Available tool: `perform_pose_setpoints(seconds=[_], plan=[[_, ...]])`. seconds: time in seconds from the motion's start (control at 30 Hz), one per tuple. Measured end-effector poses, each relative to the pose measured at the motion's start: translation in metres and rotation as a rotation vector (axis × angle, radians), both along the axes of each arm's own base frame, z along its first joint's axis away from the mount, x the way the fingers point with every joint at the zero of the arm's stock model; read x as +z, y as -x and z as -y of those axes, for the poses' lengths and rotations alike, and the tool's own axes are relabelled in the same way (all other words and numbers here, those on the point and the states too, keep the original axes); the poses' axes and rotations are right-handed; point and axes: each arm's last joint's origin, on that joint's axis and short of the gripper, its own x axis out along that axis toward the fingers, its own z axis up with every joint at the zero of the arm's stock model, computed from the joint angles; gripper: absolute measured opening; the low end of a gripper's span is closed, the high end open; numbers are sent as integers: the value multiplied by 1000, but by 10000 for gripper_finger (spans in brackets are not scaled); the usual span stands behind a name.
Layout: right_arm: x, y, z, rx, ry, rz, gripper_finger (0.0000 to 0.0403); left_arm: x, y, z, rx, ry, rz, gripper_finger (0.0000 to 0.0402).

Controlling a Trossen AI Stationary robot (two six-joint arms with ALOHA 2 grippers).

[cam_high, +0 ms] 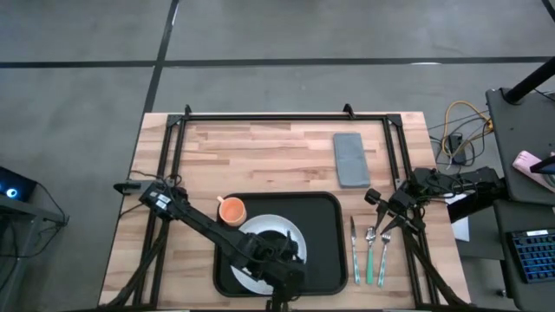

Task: Set up tray
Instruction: Put the gray napkin to the right of the white plate on the black tray

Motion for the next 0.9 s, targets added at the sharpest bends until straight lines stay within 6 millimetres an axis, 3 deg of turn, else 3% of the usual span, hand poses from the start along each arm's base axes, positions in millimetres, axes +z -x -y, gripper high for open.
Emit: perform_pose_setpoints(seconds=[0.2, 0.5, 0.67, 0.77, 0.9], plan=[[0, 0, 0, 1, 0, 0, 82, 20, -3, -29, -65, -24, 72, 151], [0, 0, 0, 1, 0, 1, 70, 11, -3, -112, -109, 63, 106, 151], [0, 0, 0, 1, 0, 0, 69, 6, 37, -168, -20, 108, 229, 151], [0, 0, 0, 0, 0, 1, 73, 5, 73, -198, 53, 137, 394, 151], [0, 0, 0, 1, 0, 1, 78, -14, 126, -228, 176, 199, 532, 151]])
